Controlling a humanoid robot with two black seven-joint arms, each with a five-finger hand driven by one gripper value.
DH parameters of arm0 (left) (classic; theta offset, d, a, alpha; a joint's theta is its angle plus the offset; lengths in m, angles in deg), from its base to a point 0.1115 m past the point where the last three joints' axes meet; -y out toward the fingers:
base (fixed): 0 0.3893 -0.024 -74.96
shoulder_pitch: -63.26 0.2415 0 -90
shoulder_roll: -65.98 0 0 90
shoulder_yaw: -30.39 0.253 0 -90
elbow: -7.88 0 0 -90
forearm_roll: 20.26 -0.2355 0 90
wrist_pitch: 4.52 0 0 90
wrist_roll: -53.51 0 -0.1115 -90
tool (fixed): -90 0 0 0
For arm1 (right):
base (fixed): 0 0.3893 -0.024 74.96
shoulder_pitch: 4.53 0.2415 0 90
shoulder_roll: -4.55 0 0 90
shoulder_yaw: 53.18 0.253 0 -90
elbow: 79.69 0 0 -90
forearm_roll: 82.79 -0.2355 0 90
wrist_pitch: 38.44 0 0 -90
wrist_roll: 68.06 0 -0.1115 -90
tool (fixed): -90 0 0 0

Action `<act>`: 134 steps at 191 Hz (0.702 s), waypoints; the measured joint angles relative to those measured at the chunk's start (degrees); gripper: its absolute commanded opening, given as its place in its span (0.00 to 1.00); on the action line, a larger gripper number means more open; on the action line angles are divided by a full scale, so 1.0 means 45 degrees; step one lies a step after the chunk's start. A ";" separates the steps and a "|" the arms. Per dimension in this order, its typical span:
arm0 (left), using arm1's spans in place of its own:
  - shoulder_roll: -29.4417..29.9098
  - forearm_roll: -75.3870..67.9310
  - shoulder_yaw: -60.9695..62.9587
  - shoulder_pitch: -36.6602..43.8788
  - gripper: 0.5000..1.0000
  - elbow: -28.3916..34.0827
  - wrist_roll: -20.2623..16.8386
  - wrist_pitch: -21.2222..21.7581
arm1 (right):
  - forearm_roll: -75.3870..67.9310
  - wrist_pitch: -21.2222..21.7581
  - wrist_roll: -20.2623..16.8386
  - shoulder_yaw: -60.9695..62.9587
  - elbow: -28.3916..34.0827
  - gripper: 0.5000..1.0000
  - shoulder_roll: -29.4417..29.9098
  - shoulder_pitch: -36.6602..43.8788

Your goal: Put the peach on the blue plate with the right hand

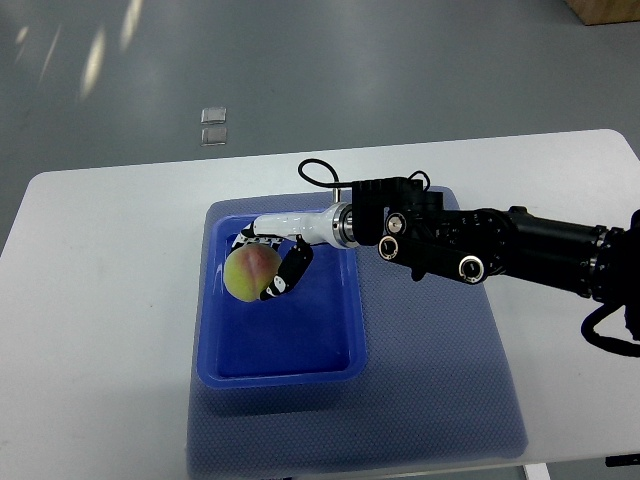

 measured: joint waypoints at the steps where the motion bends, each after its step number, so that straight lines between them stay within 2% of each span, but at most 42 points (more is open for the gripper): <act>1: 0.0000 0.0000 0.0000 0.0000 1.00 0.0000 0.0000 0.0000 | 0.0007 -0.0002 0.0000 0.0000 -0.0012 0.51 0.0006 -0.0021; 10: 0.0000 0.0000 0.0000 0.0000 1.00 0.0000 0.0000 0.0000 | 0.0057 -0.0025 0.0000 0.0000 -0.0098 0.59 0.0040 -0.0185; 13: 0.0000 0.0000 0.0000 0.0001 1.00 0.0000 0.0000 0.0000 | 0.0068 -0.0036 0.0000 0.0000 -0.0124 0.67 0.0047 -0.0236; 14: 0.0000 0.0000 0.0000 0.0001 1.00 0.0000 0.0000 0.0000 | 0.0070 -0.0040 0.0000 0.0000 -0.0129 0.68 0.0048 -0.0246; 15: 0.0000 0.0000 0.0000 0.0001 1.00 0.0000 0.0000 0.0000 | 0.0072 -0.0043 0.0000 0.0000 -0.0134 0.73 0.0049 -0.0257; 16: 0.0000 0.0000 0.0000 0.0001 1.00 0.0000 0.0000 0.0000 | 0.0074 -0.0045 0.0000 0.0000 -0.0138 0.73 0.0050 -0.0266; 17: 0.0000 0.0000 0.0000 0.0001 1.00 0.0000 0.0000 0.0000 | 0.0075 -0.0048 0.0000 0.0000 -0.0142 0.78 0.0050 -0.0274; 19: 0.0000 0.0000 0.0000 0.0001 1.00 0.0000 0.0000 0.0000 | 0.0077 -0.0052 0.0000 0.0000 -0.0149 0.78 0.0052 -0.0287; 22: 0.0000 0.0000 0.0000 0.0001 1.00 0.0000 0.0000 0.0000 | 0.0080 -0.0057 0.0000 0.0000 -0.0158 0.84 0.0054 -0.0305; 78: 0.0000 0.0000 0.0019 0.0001 1.00 0.0000 0.0000 0.0000 | 0.0052 -0.0011 0.0019 0.0130 -0.0163 0.86 -0.0053 -0.0236; 101: 0.0000 0.0000 0.0019 -0.0001 1.00 0.0000 0.0000 0.0000 | -0.0071 0.0022 0.0018 0.0435 0.0004 0.86 -0.0630 0.0070; 134: 0.0000 0.0000 0.0020 -0.0001 1.00 -0.0001 -0.0001 0.0000 | -0.0234 0.0039 0.0037 0.2767 0.0231 0.86 -0.2208 0.0345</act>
